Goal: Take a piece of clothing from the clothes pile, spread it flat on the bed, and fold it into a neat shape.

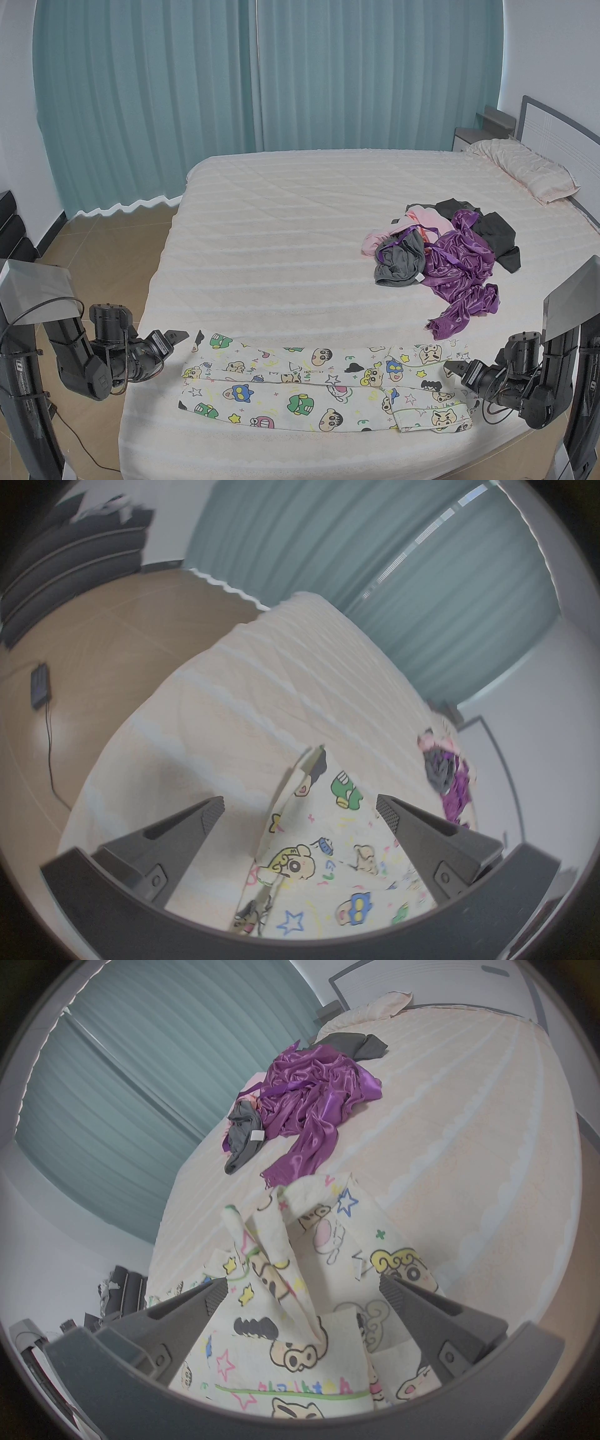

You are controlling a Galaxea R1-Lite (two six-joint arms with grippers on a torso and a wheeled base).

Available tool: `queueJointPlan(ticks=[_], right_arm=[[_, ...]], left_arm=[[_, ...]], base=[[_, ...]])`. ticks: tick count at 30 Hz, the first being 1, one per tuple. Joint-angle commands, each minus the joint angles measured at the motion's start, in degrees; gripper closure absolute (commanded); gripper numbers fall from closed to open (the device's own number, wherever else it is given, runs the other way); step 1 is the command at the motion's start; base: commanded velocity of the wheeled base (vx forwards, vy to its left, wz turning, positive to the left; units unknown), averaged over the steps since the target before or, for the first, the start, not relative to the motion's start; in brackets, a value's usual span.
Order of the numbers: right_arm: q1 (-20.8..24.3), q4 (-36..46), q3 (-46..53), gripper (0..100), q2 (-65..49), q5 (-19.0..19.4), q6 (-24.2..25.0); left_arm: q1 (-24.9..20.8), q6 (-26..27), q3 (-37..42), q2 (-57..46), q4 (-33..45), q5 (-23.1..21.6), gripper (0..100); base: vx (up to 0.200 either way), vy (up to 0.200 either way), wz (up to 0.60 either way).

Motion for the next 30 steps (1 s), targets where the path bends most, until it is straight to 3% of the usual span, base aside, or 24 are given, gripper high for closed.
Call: queueJointPlan(ticks=[1,3,8,11,12,23,30], right_arm=[[-0.75,-0.96,-3.06,0,0.23,0.39,2.0],[-0.75,-0.87,-3.5,0,1.2,0.83,1.65],[0.65,-0.87,-3.24,0,2.34,6.45,0.24],[0.83,-0.87,-3.68,0,4.27,7.07,-1.78],[0.74,-0.87,-3.68,100,5.06,7.15,-3.18],[-0.31,-0.96,-3.59,100,4.01,5.66,-5.82],[-4.44,-0.96,-2.09,100,2.16,4.78,-6.17]], left_arm=[[1.82,-12.46,3.9,-7.96,-0.26,-0.81,0],[1.82,-15.18,5.92,-9.01,-0.52,-0.81,0],[2.0,-15.62,8.3,-7.87,-1.84,-2.65,0],[1.73,-15.53,8.65,-7.08,-2.11,-2.74,0],[1.56,-15.53,8.65,-6.73,-2.19,-2.74,0],[1.47,-15.18,10.76,-5.58,-5.8,-2.65,0],[1.03,-15.09,11.72,-4.35,-8.61,-2.04,0]], base=[[0.0,0.0,0.0],[0.0,0.0,0.0],[0.0,0.0,0.0],[0.0,0.0,0.0],[0.0,0.0,0.0],[0.0,0.0,0.0],[0.0,0.0,0.0]])
